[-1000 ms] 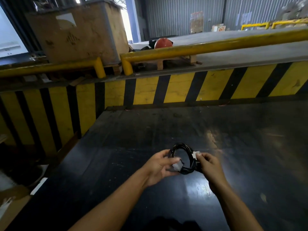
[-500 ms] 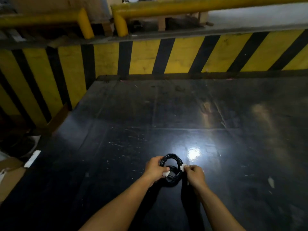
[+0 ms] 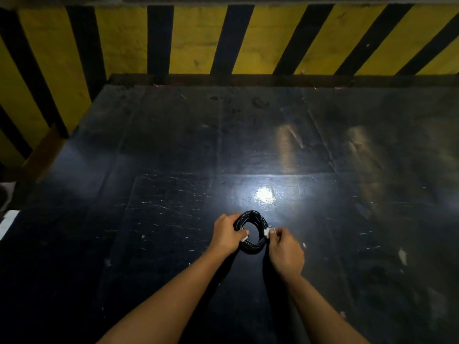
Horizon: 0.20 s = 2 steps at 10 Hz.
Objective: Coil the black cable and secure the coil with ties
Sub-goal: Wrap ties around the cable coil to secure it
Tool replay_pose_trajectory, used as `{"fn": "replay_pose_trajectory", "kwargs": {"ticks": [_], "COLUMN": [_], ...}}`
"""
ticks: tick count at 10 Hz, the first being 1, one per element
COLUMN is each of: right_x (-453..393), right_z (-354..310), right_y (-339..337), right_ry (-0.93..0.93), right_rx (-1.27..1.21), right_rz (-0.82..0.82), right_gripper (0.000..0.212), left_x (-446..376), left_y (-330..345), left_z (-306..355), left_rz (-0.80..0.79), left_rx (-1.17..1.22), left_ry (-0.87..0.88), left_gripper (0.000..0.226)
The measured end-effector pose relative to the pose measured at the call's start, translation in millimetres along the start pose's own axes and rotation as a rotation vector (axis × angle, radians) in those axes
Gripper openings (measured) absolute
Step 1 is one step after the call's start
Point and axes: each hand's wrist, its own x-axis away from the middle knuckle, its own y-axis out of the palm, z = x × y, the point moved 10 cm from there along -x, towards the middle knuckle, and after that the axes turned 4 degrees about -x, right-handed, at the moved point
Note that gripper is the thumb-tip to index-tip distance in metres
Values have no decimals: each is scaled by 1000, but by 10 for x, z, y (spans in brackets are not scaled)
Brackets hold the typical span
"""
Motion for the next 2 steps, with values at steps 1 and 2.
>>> {"fn": "replay_pose_trajectory", "kwargs": {"ticks": [1,2], "right_x": [-31,-97], "right_z": [-6,48], "right_y": [-4,80], "right_ry": [16,39], "right_rx": [4,-68], "right_rz": [-65,-188], "right_gripper": [32,29], "left_x": [22,107], "left_y": [-2,-137], "left_z": [41,36], "left_rz": [-2,-5], "left_rx": [-7,15], "left_ry": [9,-12], "left_gripper": [53,59]}}
